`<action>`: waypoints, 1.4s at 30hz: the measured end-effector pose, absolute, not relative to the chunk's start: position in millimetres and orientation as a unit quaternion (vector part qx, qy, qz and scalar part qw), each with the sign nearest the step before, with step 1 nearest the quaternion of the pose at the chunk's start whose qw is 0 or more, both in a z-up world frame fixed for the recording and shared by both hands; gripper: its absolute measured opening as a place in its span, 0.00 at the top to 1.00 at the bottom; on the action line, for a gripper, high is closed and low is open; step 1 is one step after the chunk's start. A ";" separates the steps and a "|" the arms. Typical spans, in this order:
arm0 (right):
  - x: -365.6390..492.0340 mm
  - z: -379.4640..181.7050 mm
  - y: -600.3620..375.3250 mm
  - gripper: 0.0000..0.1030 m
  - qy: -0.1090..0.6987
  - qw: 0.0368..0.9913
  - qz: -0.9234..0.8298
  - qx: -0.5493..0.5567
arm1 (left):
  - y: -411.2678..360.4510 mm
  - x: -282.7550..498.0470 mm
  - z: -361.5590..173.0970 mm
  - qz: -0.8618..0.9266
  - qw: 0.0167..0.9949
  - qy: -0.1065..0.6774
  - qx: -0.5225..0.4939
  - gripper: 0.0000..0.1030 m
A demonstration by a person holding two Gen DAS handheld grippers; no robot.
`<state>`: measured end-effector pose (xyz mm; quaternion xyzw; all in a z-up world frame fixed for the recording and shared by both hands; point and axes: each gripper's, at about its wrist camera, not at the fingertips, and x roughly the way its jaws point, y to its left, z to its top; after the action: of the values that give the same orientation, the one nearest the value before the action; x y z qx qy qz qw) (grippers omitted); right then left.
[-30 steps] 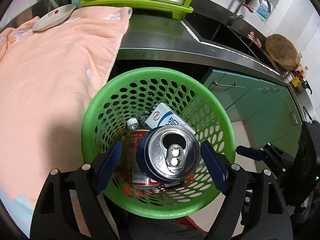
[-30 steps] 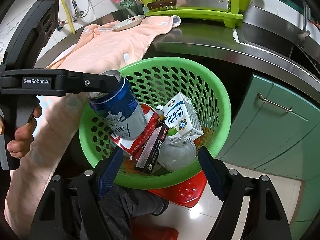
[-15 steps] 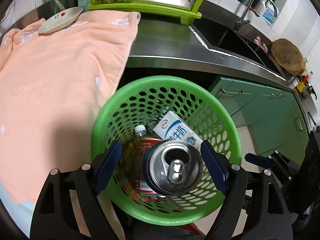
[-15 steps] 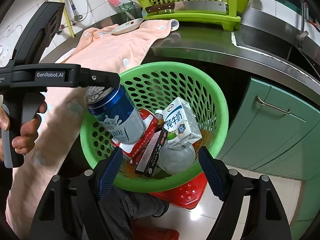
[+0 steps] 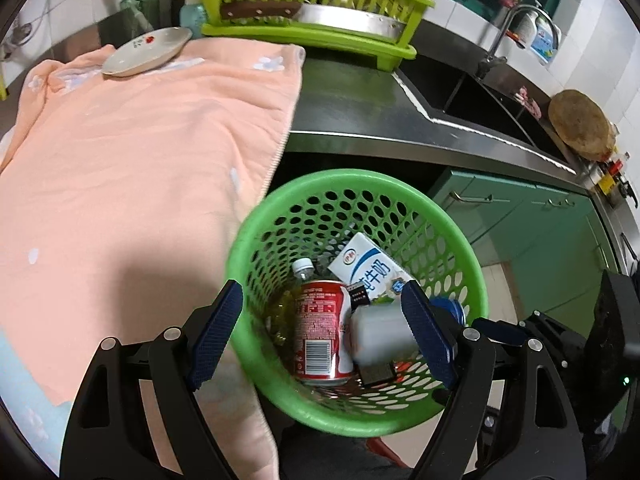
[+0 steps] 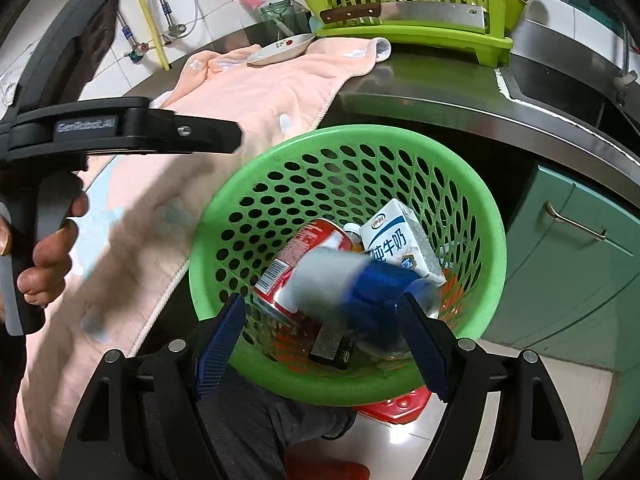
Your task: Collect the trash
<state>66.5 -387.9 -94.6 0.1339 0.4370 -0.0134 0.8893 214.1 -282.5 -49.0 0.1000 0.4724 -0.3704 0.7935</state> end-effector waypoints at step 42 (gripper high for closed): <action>34.8 -21.6 -318.0 0.12 0.368 0.921 -0.018 0.126 | -111.4 113.0 7.7 -0.226 0.911 0.342 0.053 0.05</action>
<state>34.8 -318.0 -21.6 0.1262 0.3675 -0.0180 0.9212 113.0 -111.4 7.7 0.0531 0.3418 -0.2262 0.9106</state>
